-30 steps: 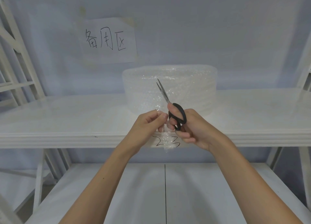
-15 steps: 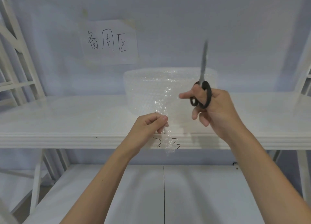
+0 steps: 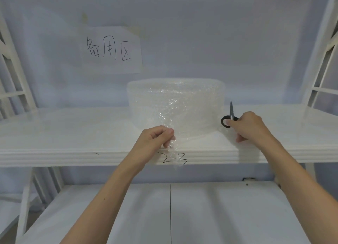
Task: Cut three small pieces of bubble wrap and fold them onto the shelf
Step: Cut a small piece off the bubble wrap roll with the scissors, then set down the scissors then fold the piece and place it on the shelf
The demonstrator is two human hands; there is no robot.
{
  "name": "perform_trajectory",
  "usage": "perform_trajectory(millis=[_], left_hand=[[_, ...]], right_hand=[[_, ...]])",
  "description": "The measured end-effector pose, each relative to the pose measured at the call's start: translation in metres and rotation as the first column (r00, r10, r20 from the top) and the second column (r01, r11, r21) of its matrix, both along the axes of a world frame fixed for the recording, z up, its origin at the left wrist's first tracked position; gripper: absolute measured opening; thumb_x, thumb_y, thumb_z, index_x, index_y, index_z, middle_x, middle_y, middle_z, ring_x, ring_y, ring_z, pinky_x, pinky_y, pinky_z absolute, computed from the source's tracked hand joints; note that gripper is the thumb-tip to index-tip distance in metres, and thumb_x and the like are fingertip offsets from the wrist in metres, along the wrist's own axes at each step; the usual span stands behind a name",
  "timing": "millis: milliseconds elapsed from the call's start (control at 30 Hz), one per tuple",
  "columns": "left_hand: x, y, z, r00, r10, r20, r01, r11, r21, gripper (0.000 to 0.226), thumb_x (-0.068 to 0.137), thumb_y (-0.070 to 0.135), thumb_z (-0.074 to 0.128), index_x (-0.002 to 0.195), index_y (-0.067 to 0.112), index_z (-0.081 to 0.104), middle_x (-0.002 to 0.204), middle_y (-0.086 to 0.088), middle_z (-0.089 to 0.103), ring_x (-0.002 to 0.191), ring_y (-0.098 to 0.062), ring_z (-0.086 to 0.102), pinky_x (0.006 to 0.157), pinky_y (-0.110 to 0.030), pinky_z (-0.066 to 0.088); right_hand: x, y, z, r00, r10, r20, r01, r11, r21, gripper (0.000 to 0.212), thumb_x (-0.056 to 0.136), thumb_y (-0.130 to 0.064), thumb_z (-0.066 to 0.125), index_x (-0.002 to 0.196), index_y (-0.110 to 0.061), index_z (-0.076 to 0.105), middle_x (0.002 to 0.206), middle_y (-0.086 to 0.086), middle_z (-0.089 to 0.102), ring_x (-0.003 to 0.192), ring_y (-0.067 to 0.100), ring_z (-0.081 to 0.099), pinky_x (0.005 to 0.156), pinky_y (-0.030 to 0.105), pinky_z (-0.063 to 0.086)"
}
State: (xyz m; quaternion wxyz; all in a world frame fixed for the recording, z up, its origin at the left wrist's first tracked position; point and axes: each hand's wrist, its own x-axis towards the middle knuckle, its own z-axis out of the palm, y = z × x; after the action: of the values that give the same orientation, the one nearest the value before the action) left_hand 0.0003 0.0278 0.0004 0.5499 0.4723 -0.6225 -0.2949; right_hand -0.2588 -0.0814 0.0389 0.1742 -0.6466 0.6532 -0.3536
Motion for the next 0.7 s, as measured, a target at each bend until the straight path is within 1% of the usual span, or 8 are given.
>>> perform_trajectory(millis=[100,267,367,433,500,567,633,700], left_hand=[[0.001,0.000,0.000,1.000,0.005,-0.005,-0.005,1.000,0.007,0.031,0.098,0.025,0.056,0.071,0.017,0.069,0.064,0.004,0.054,0.060,-0.005,0.049,0.061,-0.010,0.039],[0.004,0.000,0.001,1.000,-0.005,-0.011,0.005,1.000,0.016,0.029,0.097,0.026,0.057,0.072,0.019,0.071,0.067,0.005,0.062,0.064,-0.007,0.053,0.064,-0.013,0.042],[0.010,-0.002,0.005,0.997,-0.001,-0.076,0.002,1.000,0.015,0.022,0.096,0.022,0.060,0.082,0.016,0.076,0.070,0.008,0.066,0.063,-0.008,0.056,0.064,-0.017,0.048],[0.017,-0.001,0.008,0.990,0.009,-0.140,-0.008,1.000,0.008,0.017,0.094,0.020,0.063,0.088,0.014,0.078,0.074,0.006,0.068,0.062,-0.010,0.057,0.064,-0.019,0.050],[0.026,0.001,0.010,0.979,0.034,-0.202,-0.036,0.999,-0.003,0.013,0.091,0.020,0.067,0.092,0.012,0.077,0.076,0.003,0.068,0.060,-0.011,0.056,0.063,-0.020,0.051],[0.035,0.003,0.013,0.961,0.062,-0.268,-0.067,0.998,-0.010,0.008,0.089,0.018,0.070,0.092,0.012,0.074,0.075,-0.001,0.068,0.058,-0.013,0.056,0.063,-0.022,0.051],[0.046,0.006,0.017,0.944,0.097,-0.316,-0.106,0.994,-0.011,0.006,0.088,0.018,0.071,0.089,0.013,0.068,0.073,-0.002,0.070,0.055,-0.014,0.055,0.061,-0.023,0.051],[0.058,0.010,0.020,0.939,0.126,-0.319,-0.137,0.990,-0.014,0.010,0.089,0.019,0.071,0.089,0.013,0.063,0.072,-0.002,0.071,0.055,-0.015,0.055,0.061,-0.023,0.052]], right_hand=[[0.003,-0.004,-0.005,0.993,-0.013,-0.118,0.018,0.999,0.040,0.037,0.088,-0.028,0.061,0.061,-0.009,0.045,0.069,0.014,0.057,0.050,0.025,0.056,0.045,0.026,0.034],[0.009,0.001,-0.016,0.913,-0.099,-0.395,0.084,0.995,-0.055,0.028,0.089,-0.031,0.059,0.081,-0.005,0.054,0.088,0.013,0.054,0.075,0.032,0.048,0.062,0.033,0.035],[0.017,0.009,-0.015,0.851,-0.182,-0.492,0.088,0.974,-0.207,0.023,0.093,-0.029,0.051,0.086,-0.007,0.053,0.101,0.015,0.053,0.073,0.031,0.045,0.064,0.034,0.034],[0.025,0.020,-0.012,0.866,-0.233,-0.442,0.050,0.920,-0.388,0.024,0.093,-0.028,0.050,0.083,-0.006,0.054,0.093,0.013,0.055,0.068,0.030,0.047,0.060,0.033,0.035],[0.043,0.039,-0.002,0.954,-0.093,-0.286,-0.062,0.870,-0.490,0.025,0.092,-0.029,0.050,0.076,-0.010,0.055,0.078,0.007,0.058,0.066,0.029,0.050,0.058,0.034,0.039],[0.072,0.067,0.011,0.973,0.211,-0.098,-0.232,0.853,-0.468,0.028,0.090,-0.030,0.054,0.070,-0.012,0.058,0.065,0.004,0.062,0.064,0.027,0.054,0.062,0.033,0.043],[0.106,0.092,0.017,0.885,0.463,0.045,-0.418,0.834,-0.359,0.028,0.089,-0.031,0.060,0.071,-0.011,0.066,0.063,0.002,0.068,0.058,0.019,0.058,0.061,0.025,0.045],[0.138,0.102,0.015,0.793,0.597,0.121,-0.558,0.792,-0.248,0.028,0.086,-0.037,0.063,0.075,-0.013,0.071,0.069,0.003,0.073,0.056,0.018,0.063,0.060,0.026,0.050]])
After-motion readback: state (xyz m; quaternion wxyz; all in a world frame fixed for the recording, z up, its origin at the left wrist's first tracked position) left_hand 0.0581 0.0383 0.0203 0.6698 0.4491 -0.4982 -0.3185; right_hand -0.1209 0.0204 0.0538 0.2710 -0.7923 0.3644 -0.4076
